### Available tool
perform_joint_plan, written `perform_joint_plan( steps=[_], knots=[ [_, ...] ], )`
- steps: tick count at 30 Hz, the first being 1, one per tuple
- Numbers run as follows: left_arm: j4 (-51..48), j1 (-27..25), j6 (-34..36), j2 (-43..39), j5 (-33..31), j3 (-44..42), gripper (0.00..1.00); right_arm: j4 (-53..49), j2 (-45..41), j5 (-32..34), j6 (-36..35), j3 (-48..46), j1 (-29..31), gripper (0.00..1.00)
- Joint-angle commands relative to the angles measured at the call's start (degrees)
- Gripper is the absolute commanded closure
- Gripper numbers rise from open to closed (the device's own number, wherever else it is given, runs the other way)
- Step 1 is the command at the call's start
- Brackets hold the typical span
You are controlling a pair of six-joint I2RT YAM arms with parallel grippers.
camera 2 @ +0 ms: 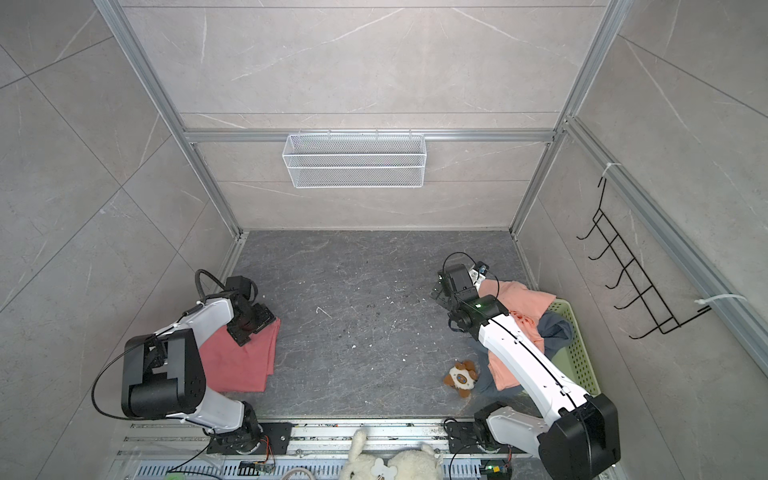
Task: Fold and stack the t-shirts
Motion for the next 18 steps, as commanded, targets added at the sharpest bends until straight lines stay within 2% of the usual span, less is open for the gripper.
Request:
perform_joint_plan(
  steps=[1, 6, 12, 18],
  knots=[
    [-2.02, 0.39, 5.71, -5.53, 1.51, 5.21, 0.19, -1.18, -0.39, 0.73, -1.05, -0.21, -0.36, 0.01],
    [-1.79, 0.39, 9.69, -10.67, 5.39, 11.30, 0.18, -1.01, -0.50, 2.56, -1.69, 0.08, -0.89, 0.01],
    [1.33, -0.18, 10.15, -13.73, 11.10, 16.65, 0.15, -1.26, -1.88, 8.20, -6.09, 1.40, -1.99, 0.01],
    [3.41, -4.57, 12.53, -13.55, 11.67, 20.55, 0.10, -0.37, -3.82, 18.67, -15.99, 2.07, -4.99, 0.00]
  ],
)
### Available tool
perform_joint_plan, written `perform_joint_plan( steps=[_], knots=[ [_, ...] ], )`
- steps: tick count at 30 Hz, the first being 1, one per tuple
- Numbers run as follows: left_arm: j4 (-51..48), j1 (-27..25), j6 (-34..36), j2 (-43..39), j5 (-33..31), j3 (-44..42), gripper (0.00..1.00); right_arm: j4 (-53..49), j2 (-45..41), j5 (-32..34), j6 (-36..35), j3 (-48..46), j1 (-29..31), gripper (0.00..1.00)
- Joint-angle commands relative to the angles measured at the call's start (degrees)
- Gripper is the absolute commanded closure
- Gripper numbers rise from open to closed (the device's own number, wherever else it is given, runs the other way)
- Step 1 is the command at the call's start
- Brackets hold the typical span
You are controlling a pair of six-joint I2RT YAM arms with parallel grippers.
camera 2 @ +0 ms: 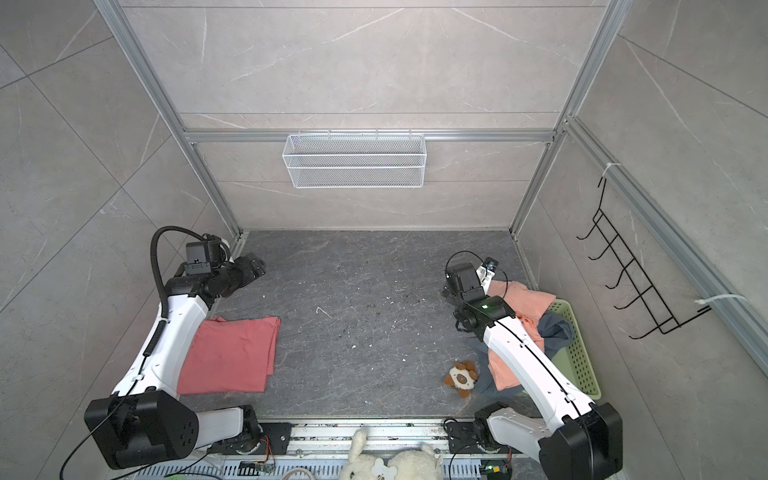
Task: Fold and stack the t-shirts
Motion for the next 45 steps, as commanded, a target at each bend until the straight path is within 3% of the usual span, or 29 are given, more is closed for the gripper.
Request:
perform_joint_plan(
  steps=[1, 5, 9, 13, 17, 24, 28, 32, 37, 42, 45],
  knots=[
    [1.90, -3.46, 3.58, 0.20, 2.37, 4.03, 0.09, 0.18, -1.76, 8.29, -9.45, 2.52, -2.65, 0.01],
    [2.30, -10.45, 4.84, 2.40, -0.08, 6.67, 0.07, 4.01, -3.79, 7.48, -17.71, 3.17, -5.53, 0.00],
    [5.54, -16.79, 5.07, 3.96, -4.41, 5.96, 0.06, 6.71, -6.00, 1.65, -20.54, 2.04, -8.54, 0.00],
    [9.49, -18.71, 4.27, 5.46, -4.06, 4.51, 0.04, 9.40, -6.66, -4.91, -21.35, 0.20, -10.04, 0.00],
    [11.21, -20.16, 5.24, 4.99, -6.64, 4.04, 0.01, 10.47, -7.14, -4.69, -20.11, -0.49, -10.47, 0.01],
    [16.95, -20.17, 8.75, -0.25, -15.65, -3.80, 0.00, 13.27, -9.24, -5.92, -18.28, -3.38, -10.56, 0.01],
    [27.22, -20.10, 13.82, -6.22, -22.14, -13.81, 0.00, 16.36, -10.64, -7.11, -18.29, -7.32, -10.56, 0.01],
    [42.13, -18.94, 19.94, -12.10, -27.60, -26.44, 0.00, 28.53, -15.62, -6.37, -19.84, -17.11, -10.56, 0.01],
    [44.40, -11.54, 18.94, -9.64, -28.23, -33.80, 0.00, 30.30, -15.84, -5.49, -20.48, -22.06, -10.56, 0.01],
    [68.33, -9.15, 22.06, -5.26, -31.34, -48.37, 0.00, 38.46, -17.04, -4.61, -22.56, -29.28, -10.56, 0.01],
    [69.95, -7.80, 23.71, -1.98, -28.58, -49.43, 0.00, 41.20, -16.33, -4.95, -24.35, -31.68, -10.56, 0.01]
  ],
)
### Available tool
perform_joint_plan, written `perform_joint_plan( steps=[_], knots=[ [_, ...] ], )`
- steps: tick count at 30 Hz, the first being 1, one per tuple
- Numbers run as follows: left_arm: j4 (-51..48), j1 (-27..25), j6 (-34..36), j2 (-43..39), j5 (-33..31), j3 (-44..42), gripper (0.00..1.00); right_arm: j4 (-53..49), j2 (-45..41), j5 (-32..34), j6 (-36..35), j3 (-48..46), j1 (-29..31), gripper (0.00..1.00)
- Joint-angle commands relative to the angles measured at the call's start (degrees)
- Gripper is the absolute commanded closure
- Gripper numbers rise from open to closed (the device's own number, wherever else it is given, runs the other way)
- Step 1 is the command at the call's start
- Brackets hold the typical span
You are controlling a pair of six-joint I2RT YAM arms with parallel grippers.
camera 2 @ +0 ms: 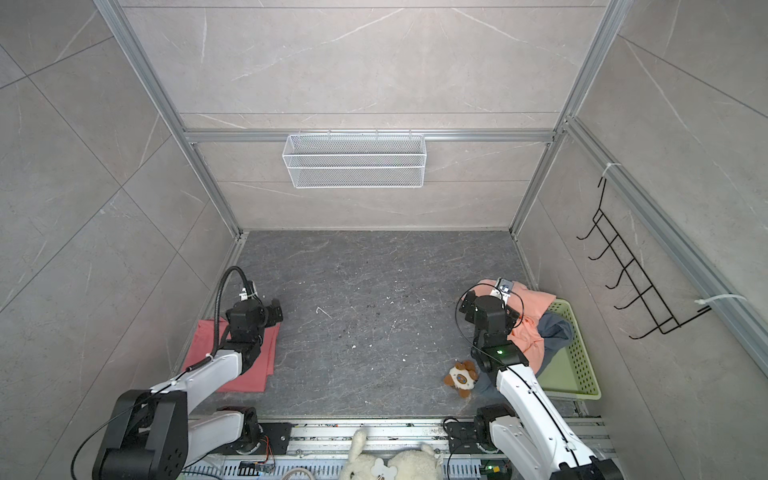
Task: Fold and stack the t-shirts
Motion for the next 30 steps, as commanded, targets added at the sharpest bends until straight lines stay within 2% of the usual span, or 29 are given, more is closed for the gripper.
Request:
perform_joint_plan(
  steps=[1, 3, 6, 7, 9, 10, 12, 13, 15, 19, 25, 28, 30],
  knots=[
    [14.54, 1.14, 3.99, 3.30, 0.43, -0.33, 0.00, 5.79, 0.67, 1.63, -2.88, -1.73, -0.16, 0.01],
    [20.05, 1.47, 3.72, 6.17, -1.08, -1.29, 0.00, 8.42, 2.16, 1.75, -3.52, -2.87, -0.14, 0.01],
    [25.05, 2.82, 2.27, 10.79, 2.27, -2.02, 0.00, 15.10, 4.23, 0.52, -4.73, -5.55, -0.14, 0.01],
    [29.09, 3.03, 3.28, 13.26, 3.17, -2.26, 0.00, 15.98, 5.16, 0.04, -5.52, -5.71, -0.23, 0.01],
    [27.81, 3.02, 3.60, 15.62, 5.94, -1.29, 0.00, 15.59, 6.33, -0.58, -6.00, -5.16, -0.18, 0.01],
    [31.66, 3.13, 4.37, 17.81, 5.14, -1.14, 0.00, 15.61, 6.63, -0.72, -6.13, -5.06, -0.14, 0.01],
    [25.65, 4.11, 2.32, 15.50, 6.74, -0.51, 0.00, 16.45, 7.14, -0.83, -6.69, -5.08, -0.12, 0.01],
    [28.69, 5.14, 2.11, 16.54, 7.98, -0.90, 0.00, 17.04, 7.69, -0.67, -7.14, -5.03, -0.14, 0.01],
    [24.12, 5.80, 1.35, 16.00, 8.44, 0.67, 0.00, 18.00, 9.52, -0.36, -8.24, -4.93, -0.16, 0.01],
    [24.88, 5.81, 1.49, 16.06, 8.41, 0.48, 0.00, 22.71, 14.47, -0.18, -9.41, -5.97, -0.16, 0.01],
    [24.86, 5.80, 1.54, 16.05, 8.31, 0.46, 0.00, 37.08, 22.19, 1.25, -10.50, -8.52, -0.63, 0.01],
    [24.92, 5.76, 1.57, 16.03, 8.27, 0.45, 0.00, 47.86, 27.75, 1.81, -10.56, -10.14, -0.82, 0.01],
    [24.89, 5.81, 1.59, 16.03, 8.23, 0.47, 0.00, 53.10, 30.77, 0.37, -12.39, -10.40, -0.81, 0.01]
  ],
)
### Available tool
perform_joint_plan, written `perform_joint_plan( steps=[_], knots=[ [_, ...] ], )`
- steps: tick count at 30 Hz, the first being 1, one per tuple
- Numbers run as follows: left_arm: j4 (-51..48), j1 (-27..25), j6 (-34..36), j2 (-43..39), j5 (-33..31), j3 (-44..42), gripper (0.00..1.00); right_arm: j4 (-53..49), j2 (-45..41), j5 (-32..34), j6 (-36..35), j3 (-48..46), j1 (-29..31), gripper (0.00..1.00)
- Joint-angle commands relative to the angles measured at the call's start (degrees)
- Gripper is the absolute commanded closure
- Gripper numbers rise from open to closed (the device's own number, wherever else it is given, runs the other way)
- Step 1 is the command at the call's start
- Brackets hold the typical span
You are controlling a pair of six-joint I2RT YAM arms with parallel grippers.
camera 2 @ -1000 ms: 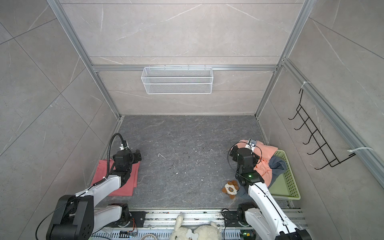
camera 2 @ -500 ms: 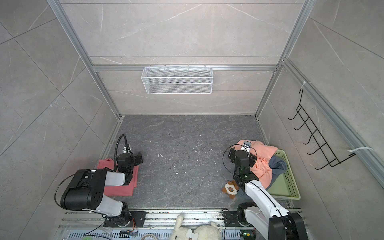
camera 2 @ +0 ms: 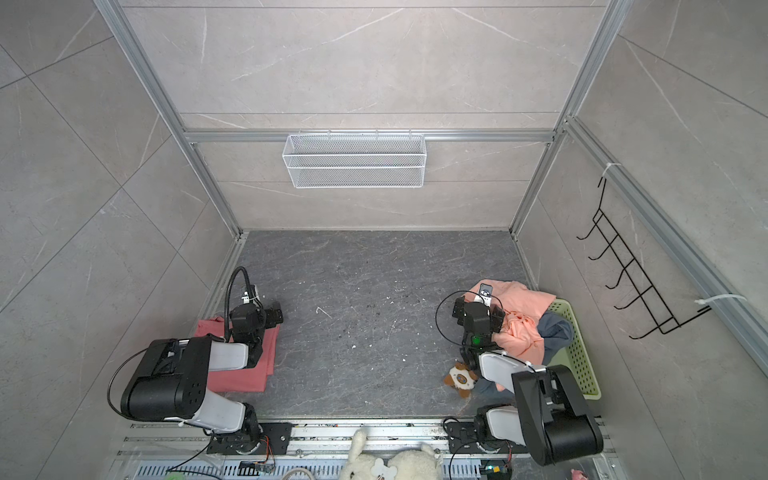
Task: Fold and stack the t-shirts
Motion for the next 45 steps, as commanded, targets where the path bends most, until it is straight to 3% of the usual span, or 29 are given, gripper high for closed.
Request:
perform_joint_plan(
  steps=[1, 8, 9, 10, 11, 12, 13, 15, 16, 18, 45],
  knots=[
    [2.83, 0.12, -0.61, -0.67, 0.39, 1.15, 0.00, 9.31, 1.95, -2.10, -2.42, -0.66, -0.15, 0.01],
    [2.84, 0.12, -0.60, -0.61, 0.43, 1.16, 0.00, 11.74, 6.24, -12.99, -6.25, -0.35, -0.28, 0.01],
    [2.85, 0.10, -0.61, -0.67, 0.41, 1.16, 0.00, 18.17, 10.98, -13.12, -7.72, -0.31, -0.25, 0.01],
    [2.80, 0.13, -0.58, -0.67, 0.43, 1.13, 0.00, 17.38, 11.25, -13.82, -8.11, 1.39, -0.39, 0.01],
    [2.84, 0.12, -0.56, -0.66, 0.45, 1.14, 0.00, 5.54, 8.33, -14.56, -6.22, 4.02, -0.41, 0.01],
    [2.73, 0.13, -0.66, -0.60, 0.46, 1.29, 0.00, 8.96, 9.75, -15.12, -6.86, 2.95, -0.82, 0.01],
    [2.70, 0.12, -0.61, -0.52, 0.34, 1.32, 0.00, 15.07, 11.21, -15.07, -7.61, 2.14, -0.82, 0.01],
    [2.58, 0.13, -0.66, -0.50, 0.40, 1.42, 0.00, 6.81, 9.01, -15.71, -6.63, 3.53, -1.08, 0.01],
    [2.55, 0.13, -0.67, -0.50, 0.44, 1.42, 0.00, 12.23, 10.62, -15.51, -7.18, 2.59, -1.11, 0.01],
    [2.59, 0.11, -0.64, -0.52, 0.32, 1.38, 0.00, 8.32, 9.16, -15.72, -6.75, 3.29, -1.09, 0.01],
    [2.87, 0.04, -0.60, -0.67, 0.37, 1.10, 0.00, 9.79, 9.49, -15.42, -7.07, 2.89, -1.09, 0.01]
  ],
)
